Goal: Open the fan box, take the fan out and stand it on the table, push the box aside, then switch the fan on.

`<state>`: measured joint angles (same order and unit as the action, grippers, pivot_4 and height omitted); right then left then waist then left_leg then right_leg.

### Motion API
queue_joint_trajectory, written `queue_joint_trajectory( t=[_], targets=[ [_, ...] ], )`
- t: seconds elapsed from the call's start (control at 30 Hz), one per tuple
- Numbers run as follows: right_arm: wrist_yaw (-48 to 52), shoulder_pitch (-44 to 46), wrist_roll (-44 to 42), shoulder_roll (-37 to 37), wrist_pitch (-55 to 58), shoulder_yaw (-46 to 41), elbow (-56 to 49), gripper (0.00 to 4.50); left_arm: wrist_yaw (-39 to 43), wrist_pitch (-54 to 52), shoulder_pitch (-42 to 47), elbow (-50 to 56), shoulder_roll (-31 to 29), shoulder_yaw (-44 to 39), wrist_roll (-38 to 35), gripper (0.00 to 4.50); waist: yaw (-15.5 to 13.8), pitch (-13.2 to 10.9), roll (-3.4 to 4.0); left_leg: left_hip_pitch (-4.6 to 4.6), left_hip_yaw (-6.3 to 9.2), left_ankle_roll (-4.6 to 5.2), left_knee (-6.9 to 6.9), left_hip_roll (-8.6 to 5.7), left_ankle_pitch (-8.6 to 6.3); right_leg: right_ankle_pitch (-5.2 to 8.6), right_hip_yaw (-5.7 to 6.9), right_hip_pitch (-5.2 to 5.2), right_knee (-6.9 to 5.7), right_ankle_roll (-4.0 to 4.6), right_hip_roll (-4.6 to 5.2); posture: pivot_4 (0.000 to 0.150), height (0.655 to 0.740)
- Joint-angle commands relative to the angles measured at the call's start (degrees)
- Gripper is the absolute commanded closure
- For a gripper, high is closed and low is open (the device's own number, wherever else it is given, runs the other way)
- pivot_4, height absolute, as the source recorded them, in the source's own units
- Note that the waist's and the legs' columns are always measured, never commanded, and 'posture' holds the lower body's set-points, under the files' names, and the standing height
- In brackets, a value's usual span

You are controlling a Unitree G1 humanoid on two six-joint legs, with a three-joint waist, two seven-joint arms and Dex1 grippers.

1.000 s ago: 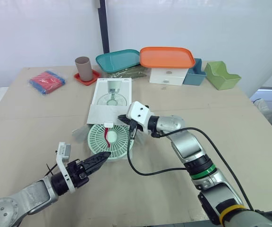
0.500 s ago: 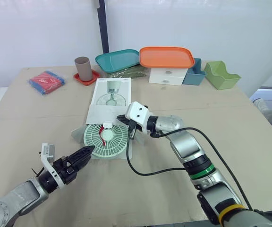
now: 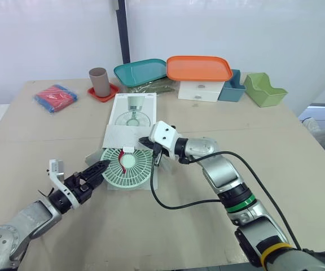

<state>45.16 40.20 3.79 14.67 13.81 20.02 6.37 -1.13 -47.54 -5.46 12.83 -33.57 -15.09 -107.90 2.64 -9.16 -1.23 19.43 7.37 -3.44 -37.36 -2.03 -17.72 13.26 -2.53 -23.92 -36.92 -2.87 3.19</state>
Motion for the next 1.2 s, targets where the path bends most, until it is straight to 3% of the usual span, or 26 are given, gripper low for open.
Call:
queue_joint_trajectory(
  t=[0.03,0.2,0.37,0.43,0.53,0.87,1.2],
  targets=[
    [0.5,-0.4,0.2,-0.1,0.6,1.0,-0.1,4.5,2.0,-1.8,2.0,-2.2,-0.3,0.2,1.3,0.07,0.0,0.0,0.0,0.0,0.01,0.0,0.0,0.0,0.0,0.0,0.0,0.0,0.0,0.0,-0.01,0.15,0.74],
    [0.4,-0.9,0.3,0.2,1.0,0.9,-0.8,4.5,3.9,-4.1,4.5,-4.6,-0.3,0.2,1.1,0.07,0.0,0.0,0.0,0.0,0.04,-0.01,0.0,0.0,0.01,0.0,0.01,0.0,-0.01,0.0,-0.01,0.15,0.74],
    [0.2,-1.3,0.2,0.4,1.3,0.9,-1.5,4.5,5.0,-6.0,4.9,-5.3,-0.2,0.3,1.0,1.19,0.0,0.0,0.0,0.0,0.05,-0.02,0.01,0.0,0.01,0.0,0.02,0.0,-0.01,0.0,-0.01,0.15,0.74],
    [0.2,-1.5,0.2,0.4,1.5,1.0,-1.8,4.5,5.1,-6.3,4.9,-5.2,0.1,0.2,1.0,2.05,0.0,0.0,0.0,0.01,0.05,-0.02,0.02,0.0,0.01,0.0,0.02,-0.02,-0.01,0.0,-0.01,0.15,0.74],
    [0.2,-1.7,0.2,0.6,1.6,1.0,-2.1,4.5,5.0,-6.7,4.4,-4.6,0.3,0.2,0.4,2.71,0.0,0.0,-0.01,0.01,0.05,-0.03,0.02,0.0,0.01,0.0,0.02,-0.01,-0.01,0.0,0.0,0.15,0.74],
    [0.2,-1.6,0.2,0.2,1.6,1.3,-2.1,4.5,3.5,-7.6,-3.7,1.7,-0.6,-0.6,-5.0,2.78,0.1,0.0,-0.01,-0.01,0.03,-0.17,0.02,0.1,-0.01,0.01,-0.04,-0.05,0.0,0.0,-0.02,0.15,0.74],
    [0.0,-1.6,0.1,-0.2,1.5,1.3,-1.6,4.5,3.9,-6.4,-13.0,8.0,0.3,-1.7,-5.1,2.79,0.0,0.0,0.0,-0.03,-0.01,-0.06,0.03,0.09,-0.08,0.03,-0.02,0.01,0.01,0.02,-0.04,0.15,0.74]
  ],
)
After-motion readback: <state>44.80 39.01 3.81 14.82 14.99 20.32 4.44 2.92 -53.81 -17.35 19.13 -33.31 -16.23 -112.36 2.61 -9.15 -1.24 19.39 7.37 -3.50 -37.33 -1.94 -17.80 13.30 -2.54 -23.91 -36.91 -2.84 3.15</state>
